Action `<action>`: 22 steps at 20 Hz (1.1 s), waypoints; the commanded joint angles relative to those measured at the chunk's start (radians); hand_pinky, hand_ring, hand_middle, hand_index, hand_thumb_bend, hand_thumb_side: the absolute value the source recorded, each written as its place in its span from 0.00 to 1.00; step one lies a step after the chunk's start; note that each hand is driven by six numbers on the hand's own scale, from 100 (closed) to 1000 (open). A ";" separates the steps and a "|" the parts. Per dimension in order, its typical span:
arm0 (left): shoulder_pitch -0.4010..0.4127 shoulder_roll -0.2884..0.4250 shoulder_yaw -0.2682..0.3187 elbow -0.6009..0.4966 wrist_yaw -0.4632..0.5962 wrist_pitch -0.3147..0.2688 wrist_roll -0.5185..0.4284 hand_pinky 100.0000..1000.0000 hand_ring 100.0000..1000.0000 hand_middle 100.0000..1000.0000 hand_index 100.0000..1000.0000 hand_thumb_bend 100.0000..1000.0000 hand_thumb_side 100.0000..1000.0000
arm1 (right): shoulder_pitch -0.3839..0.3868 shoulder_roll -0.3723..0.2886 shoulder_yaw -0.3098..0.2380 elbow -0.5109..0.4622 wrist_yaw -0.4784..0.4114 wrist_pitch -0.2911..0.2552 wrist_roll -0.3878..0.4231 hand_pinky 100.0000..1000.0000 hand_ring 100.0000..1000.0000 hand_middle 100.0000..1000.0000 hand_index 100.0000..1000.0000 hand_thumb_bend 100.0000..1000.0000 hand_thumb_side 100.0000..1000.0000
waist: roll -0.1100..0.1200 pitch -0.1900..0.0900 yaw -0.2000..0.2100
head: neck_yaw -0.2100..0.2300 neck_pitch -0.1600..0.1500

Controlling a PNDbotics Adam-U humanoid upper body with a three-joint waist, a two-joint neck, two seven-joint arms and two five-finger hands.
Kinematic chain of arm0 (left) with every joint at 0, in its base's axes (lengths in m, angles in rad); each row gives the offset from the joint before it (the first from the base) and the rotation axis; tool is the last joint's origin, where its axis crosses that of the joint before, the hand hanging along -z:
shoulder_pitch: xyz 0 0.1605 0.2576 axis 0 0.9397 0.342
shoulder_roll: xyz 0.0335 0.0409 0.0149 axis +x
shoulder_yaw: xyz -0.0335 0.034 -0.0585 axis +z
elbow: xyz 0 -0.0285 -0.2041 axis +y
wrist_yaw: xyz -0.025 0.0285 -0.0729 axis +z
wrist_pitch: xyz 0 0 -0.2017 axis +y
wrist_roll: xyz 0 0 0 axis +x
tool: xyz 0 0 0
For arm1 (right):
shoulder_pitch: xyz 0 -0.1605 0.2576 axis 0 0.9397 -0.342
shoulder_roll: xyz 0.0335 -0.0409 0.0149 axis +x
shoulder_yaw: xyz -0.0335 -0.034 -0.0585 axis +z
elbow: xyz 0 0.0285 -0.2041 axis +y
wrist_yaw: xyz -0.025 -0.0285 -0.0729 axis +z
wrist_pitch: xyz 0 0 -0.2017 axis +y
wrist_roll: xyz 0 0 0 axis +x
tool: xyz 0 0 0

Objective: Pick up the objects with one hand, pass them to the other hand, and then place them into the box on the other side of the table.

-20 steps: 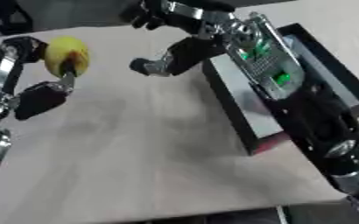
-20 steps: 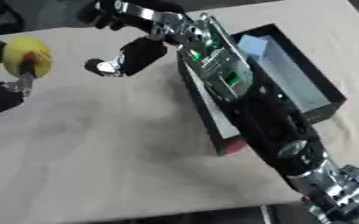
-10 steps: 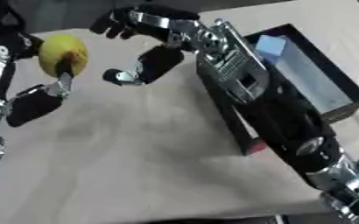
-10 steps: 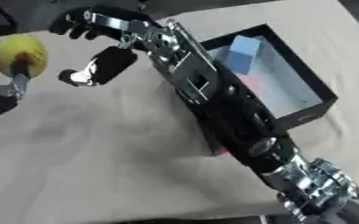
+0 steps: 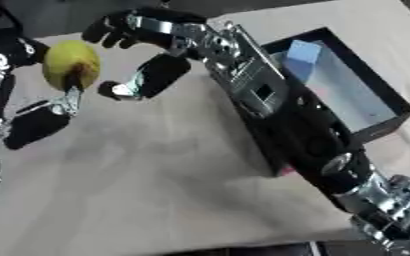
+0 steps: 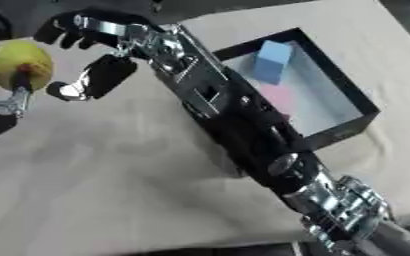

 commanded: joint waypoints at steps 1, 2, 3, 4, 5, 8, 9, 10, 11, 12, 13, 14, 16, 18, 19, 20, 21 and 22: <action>-0.020 0.007 -0.004 -0.024 -0.024 -0.027 -0.005 0.83 0.69 0.58 0.54 0.00 0.06 | -0.037 0.021 0.004 0.002 -0.005 0.016 -0.005 0.91 0.88 0.85 0.86 0.22 0.11 | -0.016 -0.013 0.007 | -0.008 -0.009; -0.021 0.005 -0.005 -0.024 -0.029 -0.033 -0.006 0.83 0.69 0.58 0.54 0.00 0.06 | -0.039 0.025 0.005 0.006 -0.009 0.020 -0.007 0.91 0.88 0.84 0.86 0.22 0.11 | -0.017 -0.013 0.009 | -0.009 -0.009; -0.021 0.004 -0.006 -0.023 -0.033 -0.039 -0.006 0.83 0.69 0.58 0.54 0.00 0.06 | -0.041 0.028 0.006 0.009 -0.013 0.024 -0.008 0.91 0.88 0.84 0.86 0.22 0.11 | -0.017 -0.013 0.011 | -0.010 -0.010; -0.022 0.003 -0.007 -0.022 -0.035 -0.043 -0.006 0.83 0.69 0.58 0.54 0.00 0.06 | -0.043 0.030 0.008 0.011 -0.016 0.027 -0.009 0.91 0.88 0.84 0.86 0.21 0.10 | -0.017 -0.012 0.013 | -0.011 -0.011; -0.023 0.001 -0.007 -0.022 -0.036 -0.046 -0.006 0.83 0.69 0.58 0.54 0.00 0.06 | -0.045 0.033 0.009 0.013 -0.018 0.029 -0.009 0.91 0.88 0.84 0.86 0.21 0.10 | -0.018 -0.012 0.015 | -0.012 -0.012; -0.024 -0.002 -0.008 -0.021 -0.033 -0.052 -0.002 0.83 0.69 0.58 0.54 0.00 0.06 | -0.048 0.038 0.011 0.017 -0.023 0.033 -0.011 0.91 0.87 0.83 0.85 0.19 0.07 | -0.019 -0.010 0.020 | -0.016 -0.012; -0.025 -0.003 -0.008 -0.022 -0.031 -0.054 0.000 0.83 0.69 0.58 0.54 0.00 0.06 | -0.048 0.039 0.011 0.018 -0.025 0.035 -0.013 0.91 0.87 0.83 0.84 0.19 0.07 | -0.019 -0.010 0.021 | -0.017 -0.013; -0.025 -0.004 -0.009 -0.023 -0.029 -0.056 0.002 0.83 0.69 0.58 0.54 0.00 0.07 | -0.049 0.041 0.011 0.019 -0.027 0.037 -0.014 0.91 0.87 0.82 0.84 0.19 0.06 | -0.019 -0.009 0.022 | -0.018 -0.013; -0.025 -0.005 -0.009 -0.022 -0.028 -0.057 0.003 0.83 0.69 0.58 0.54 0.00 0.07 | -0.049 0.042 0.011 0.020 -0.029 0.039 -0.016 0.91 0.87 0.82 0.83 0.18 0.04 | -0.019 -0.009 0.023 | -0.019 -0.013; -0.026 -0.006 -0.009 -0.021 -0.026 -0.058 0.003 0.83 0.69 0.58 0.54 0.00 0.07 | -0.049 0.043 0.011 0.021 -0.033 0.041 -0.019 0.91 0.87 0.81 0.83 0.17 0.03 | -0.020 -0.008 0.024 | -0.019 -0.014; -0.026 -0.007 -0.010 -0.020 -0.025 -0.058 0.004 0.84 0.69 0.58 0.54 0.00 0.07 | -0.050 0.044 0.011 0.021 -0.036 0.043 -0.022 0.91 0.86 0.80 0.82 0.15 0.00 | -0.020 -0.008 0.025 | -0.020 -0.014; -0.026 -0.007 -0.010 -0.020 -0.024 -0.059 0.005 0.84 0.69 0.58 0.54 0.00 0.07 | -0.050 0.045 0.011 0.021 -0.039 0.045 -0.026 0.91 0.86 0.78 0.79 0.13 0.00 | -0.020 -0.007 0.025 | -0.020 -0.014; -0.026 -0.008 -0.010 -0.020 -0.023 -0.061 0.007 0.84 0.69 0.58 0.54 0.00 0.07 | -0.050 0.046 0.011 0.022 -0.043 0.051 -0.034 0.91 0.86 0.77 0.78 0.12 0.00 | -0.020 -0.007 0.026 | -0.021 -0.014; -0.027 -0.008 -0.010 -0.019 -0.022 -0.062 0.008 0.84 0.69 0.58 0.54 0.00 0.07 | -0.051 0.046 0.013 0.022 -0.046 0.054 -0.038 0.91 0.86 0.77 0.78 0.12 0.00 | -0.020 -0.007 0.026 | -0.021 -0.014; -0.027 -0.008 -0.010 -0.019 -0.022 -0.062 0.009 0.84 0.69 0.58 0.54 0.00 0.07 | -0.051 0.046 0.013 0.022 -0.046 0.055 -0.039 0.91 0.86 0.77 0.78 0.12 0.00 | -0.020 -0.007 0.026 | -0.021 -0.014; -0.027 -0.008 -0.010 -0.020 -0.022 -0.064 0.010 0.84 0.69 0.58 0.55 0.00 0.08 | -0.050 0.046 0.012 0.023 -0.049 0.058 -0.041 0.90 0.80 0.61 0.64 0.00 0.00 | -0.020 -0.007 0.026 | -0.021 -0.013; -0.026 -0.008 -0.010 -0.021 -0.023 -0.066 0.012 0.84 0.69 0.58 0.55 0.00 0.08 | -0.050 0.047 0.012 0.024 -0.053 0.062 -0.044 0.89 0.78 0.55 0.57 0.00 0.00 | -0.019 -0.007 0.027 | -0.021 -0.013; -0.026 -0.008 -0.009 -0.020 -0.023 -0.067 0.013 0.84 0.69 0.58 0.55 0.00 0.08 | -0.049 0.047 0.011 0.025 -0.059 0.065 -0.048 0.89 0.77 0.52 0.54 0.00 0.00 | -0.019 -0.007 0.027 | -0.021 -0.013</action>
